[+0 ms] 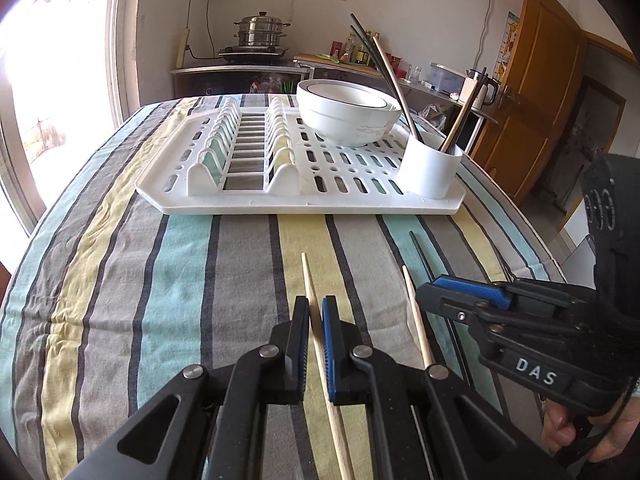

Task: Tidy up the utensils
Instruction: 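Close the left tool on a wooden chopstick while the right tool grasps a black chopstick, then lift both chopsticks upright and carry them over the white cup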

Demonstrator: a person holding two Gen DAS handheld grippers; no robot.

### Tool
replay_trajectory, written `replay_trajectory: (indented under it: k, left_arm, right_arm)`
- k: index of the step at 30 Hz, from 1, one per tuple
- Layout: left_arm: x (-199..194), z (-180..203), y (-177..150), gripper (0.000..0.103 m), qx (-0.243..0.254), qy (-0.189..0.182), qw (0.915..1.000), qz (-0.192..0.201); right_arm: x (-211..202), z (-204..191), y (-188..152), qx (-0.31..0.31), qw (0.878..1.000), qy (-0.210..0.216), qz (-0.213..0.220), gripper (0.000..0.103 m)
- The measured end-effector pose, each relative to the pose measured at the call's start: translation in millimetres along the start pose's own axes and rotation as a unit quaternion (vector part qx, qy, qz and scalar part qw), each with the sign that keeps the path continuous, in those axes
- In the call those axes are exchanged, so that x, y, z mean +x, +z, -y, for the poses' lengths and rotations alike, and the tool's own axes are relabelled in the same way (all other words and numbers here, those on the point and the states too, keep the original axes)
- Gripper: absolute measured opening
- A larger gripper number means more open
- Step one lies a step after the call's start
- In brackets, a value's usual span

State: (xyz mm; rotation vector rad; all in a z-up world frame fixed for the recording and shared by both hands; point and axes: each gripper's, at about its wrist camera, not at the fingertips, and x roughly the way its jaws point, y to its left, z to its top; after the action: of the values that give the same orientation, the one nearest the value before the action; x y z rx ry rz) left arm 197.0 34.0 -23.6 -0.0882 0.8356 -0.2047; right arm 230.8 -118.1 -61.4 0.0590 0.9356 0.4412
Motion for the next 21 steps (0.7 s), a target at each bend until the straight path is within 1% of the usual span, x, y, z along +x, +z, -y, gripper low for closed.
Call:
replay_trajectory:
  k: [6, 12, 13, 14, 17, 21]
  left_arm:
    - [-7, -9, -1, 0.006, -0.006, -0.002, 1.0, 0.006]
    - [-7, -12, -1, 0.006, -0.011, -0.005, 0.9999, 0.007]
    - [-8, -12, 0, 0.006, -0.011, -0.006, 0.9999, 0.008]
    - [-9, -12, -1, 0.006, -0.011, -0.006, 0.9999, 0.008]
    - [-12, -12, 0, 0.006, -0.01, -0.006, 0.9999, 0.011]
    - [-18, -12, 4, 0.006, -0.007, -0.005, 0.9998, 0.018]
  right_arm:
    - [20, 1, 4, 0.004, 0.999, -0.03, -0.03, 0.017]
    - [26, -14, 5, -0.027, 0.996, -0.07, -0.04, 0.017]
    - [26, -16, 6, -0.032, 0.996, -0.076, -0.042, 0.015]
    - [26, -17, 6, -0.035, 0.995, -0.078, -0.043, 0.01]
    - [26, -16, 8, -0.032, 0.997, -0.063, -0.042, 0.009]
    - [12, -20, 12, -0.031, 0.998, -0.043, -0.019, 0.008]
